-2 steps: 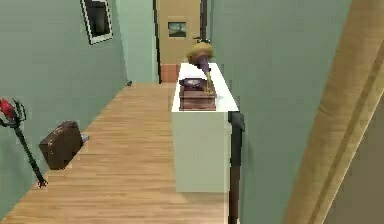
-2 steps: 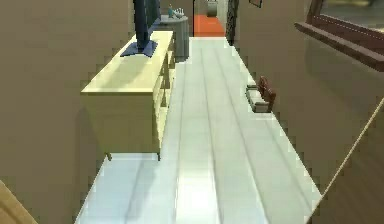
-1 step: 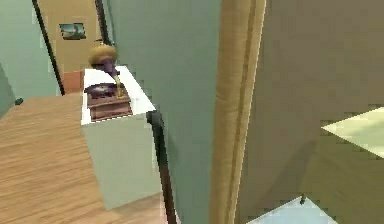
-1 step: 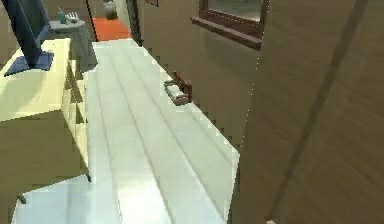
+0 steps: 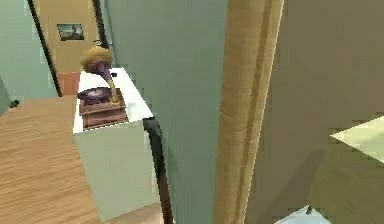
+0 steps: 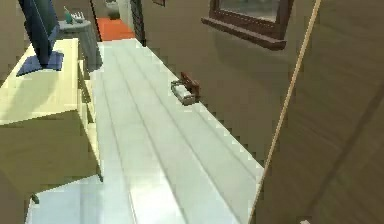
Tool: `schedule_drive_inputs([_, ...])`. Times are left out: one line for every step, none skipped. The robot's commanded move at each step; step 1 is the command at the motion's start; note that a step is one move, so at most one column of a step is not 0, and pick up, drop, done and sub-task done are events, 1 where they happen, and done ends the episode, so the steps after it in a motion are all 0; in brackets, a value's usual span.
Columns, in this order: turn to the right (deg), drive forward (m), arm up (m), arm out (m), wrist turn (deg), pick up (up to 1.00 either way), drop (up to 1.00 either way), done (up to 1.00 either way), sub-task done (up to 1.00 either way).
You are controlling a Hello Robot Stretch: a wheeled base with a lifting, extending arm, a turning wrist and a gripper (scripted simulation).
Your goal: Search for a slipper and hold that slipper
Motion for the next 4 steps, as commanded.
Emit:
schedule_drive_inputs([-45.0, 0.0, 0.0, 0.0, 0.0, 0.0, 0.0, 0.0, 0.0])
schedule_drive_inputs([-12.0, 0.0, 0.0, 0.0, 0.0, 0.0, 0.0, 0.0, 0.0])
schedule_drive_inputs([0.0, 1.0, 0.0, 0.0, 0.0, 0.0, 0.0, 0.0, 0.0])
schedule_drive_inputs([-12.0, 0.0, 0.0, 0.0, 0.0, 0.0, 0.0, 0.0, 0.0])
